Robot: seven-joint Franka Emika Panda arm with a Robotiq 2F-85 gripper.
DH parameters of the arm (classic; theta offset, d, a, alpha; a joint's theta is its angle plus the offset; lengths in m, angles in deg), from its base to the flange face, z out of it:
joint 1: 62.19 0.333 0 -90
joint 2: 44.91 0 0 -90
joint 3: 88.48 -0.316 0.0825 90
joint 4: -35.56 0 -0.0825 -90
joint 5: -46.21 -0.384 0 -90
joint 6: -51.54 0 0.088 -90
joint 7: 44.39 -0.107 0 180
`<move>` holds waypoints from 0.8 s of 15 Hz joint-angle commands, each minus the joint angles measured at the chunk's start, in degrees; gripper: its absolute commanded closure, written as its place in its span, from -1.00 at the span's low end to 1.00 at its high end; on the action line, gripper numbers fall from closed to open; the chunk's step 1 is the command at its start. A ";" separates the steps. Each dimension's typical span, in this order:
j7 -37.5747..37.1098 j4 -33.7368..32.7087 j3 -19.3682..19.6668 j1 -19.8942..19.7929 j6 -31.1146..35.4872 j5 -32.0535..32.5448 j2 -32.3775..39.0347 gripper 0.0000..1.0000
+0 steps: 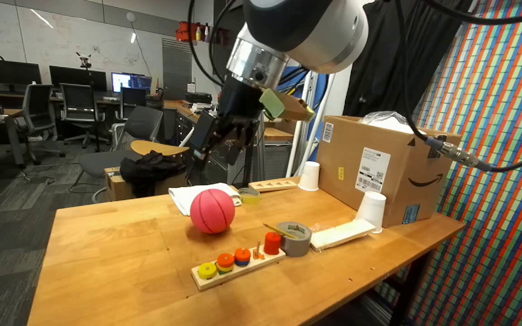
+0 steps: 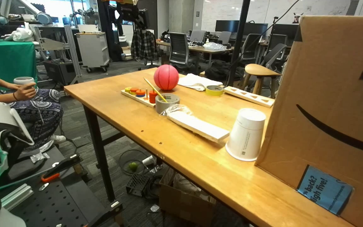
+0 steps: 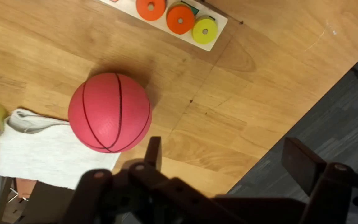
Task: Move the basketball to the right.
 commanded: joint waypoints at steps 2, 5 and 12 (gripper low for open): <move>-2.90 -6.47 -2.47 2.16 -0.15 3.20 7.70 -1.00; -4.15 -10.49 -3.76 3.40 -1.34 5.74 12.24 -1.00; -6.05 -20.72 -4.04 5.72 -4.36 9.68 21.13 -1.00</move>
